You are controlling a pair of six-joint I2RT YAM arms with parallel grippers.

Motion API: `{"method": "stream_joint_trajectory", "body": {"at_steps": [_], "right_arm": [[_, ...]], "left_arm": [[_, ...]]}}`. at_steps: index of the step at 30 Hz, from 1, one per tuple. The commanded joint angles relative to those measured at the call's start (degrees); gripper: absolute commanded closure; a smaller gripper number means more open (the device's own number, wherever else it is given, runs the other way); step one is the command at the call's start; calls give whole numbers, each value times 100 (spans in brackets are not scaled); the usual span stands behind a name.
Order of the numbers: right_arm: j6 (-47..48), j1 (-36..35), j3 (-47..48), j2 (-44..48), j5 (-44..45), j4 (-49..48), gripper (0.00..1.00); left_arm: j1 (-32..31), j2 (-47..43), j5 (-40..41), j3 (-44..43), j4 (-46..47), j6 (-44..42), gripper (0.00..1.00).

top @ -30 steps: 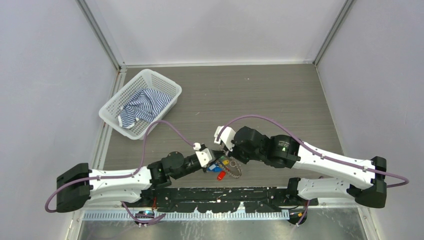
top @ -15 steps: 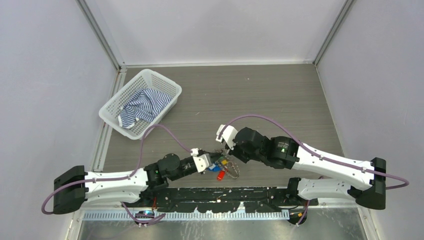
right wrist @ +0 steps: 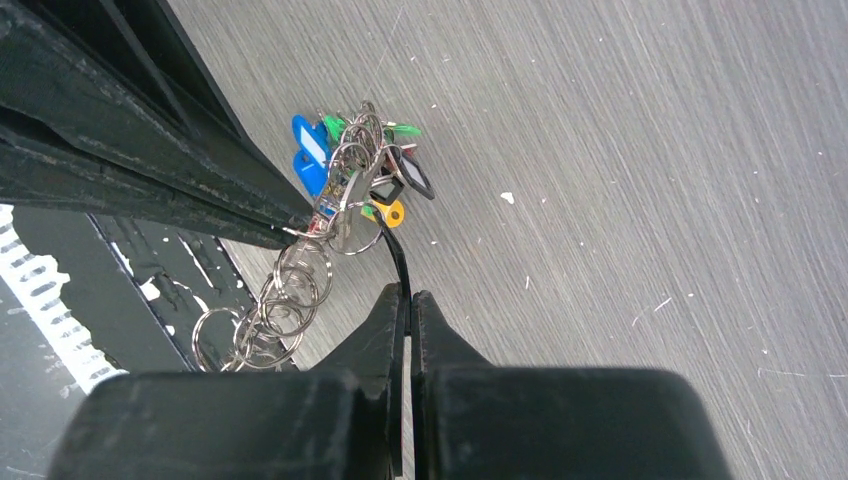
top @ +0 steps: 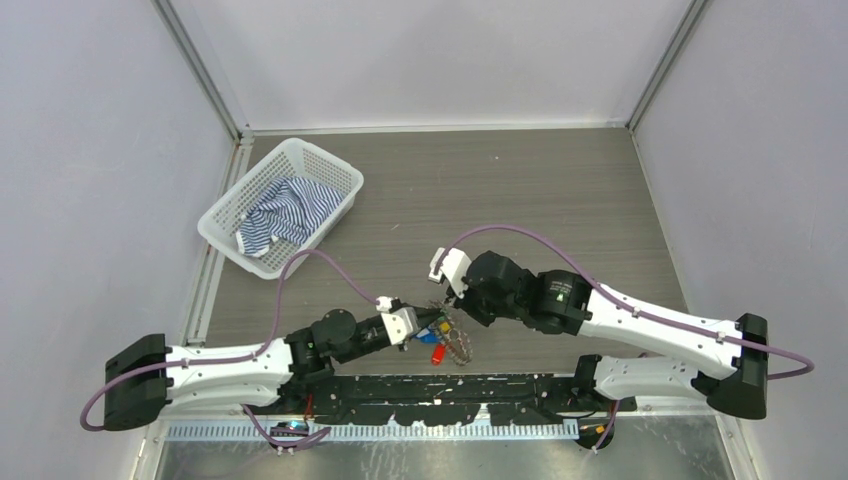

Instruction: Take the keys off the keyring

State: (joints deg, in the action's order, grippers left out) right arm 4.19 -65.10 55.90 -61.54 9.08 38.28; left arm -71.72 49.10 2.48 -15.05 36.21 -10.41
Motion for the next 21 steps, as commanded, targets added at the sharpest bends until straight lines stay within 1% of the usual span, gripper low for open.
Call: {"method": "stream_joint_trajectory", "body": {"at_steps": [1,9,19,21], "right_arm": [[-61,146,223,-140,299,-372,99],[-111,145,367,-323,-102,-457,99],[-326,143,-47,-333,-211,-676,99],[-383,142,-135,-339,-231,-718,99]], "left_arm": [[-134,-65,-558,41,471,354,100],[-135,95,-530,134,995,557,100],[-134,110,-292,313,1620,755,100],[-129,79,-106,340,1669,744,100]]}}
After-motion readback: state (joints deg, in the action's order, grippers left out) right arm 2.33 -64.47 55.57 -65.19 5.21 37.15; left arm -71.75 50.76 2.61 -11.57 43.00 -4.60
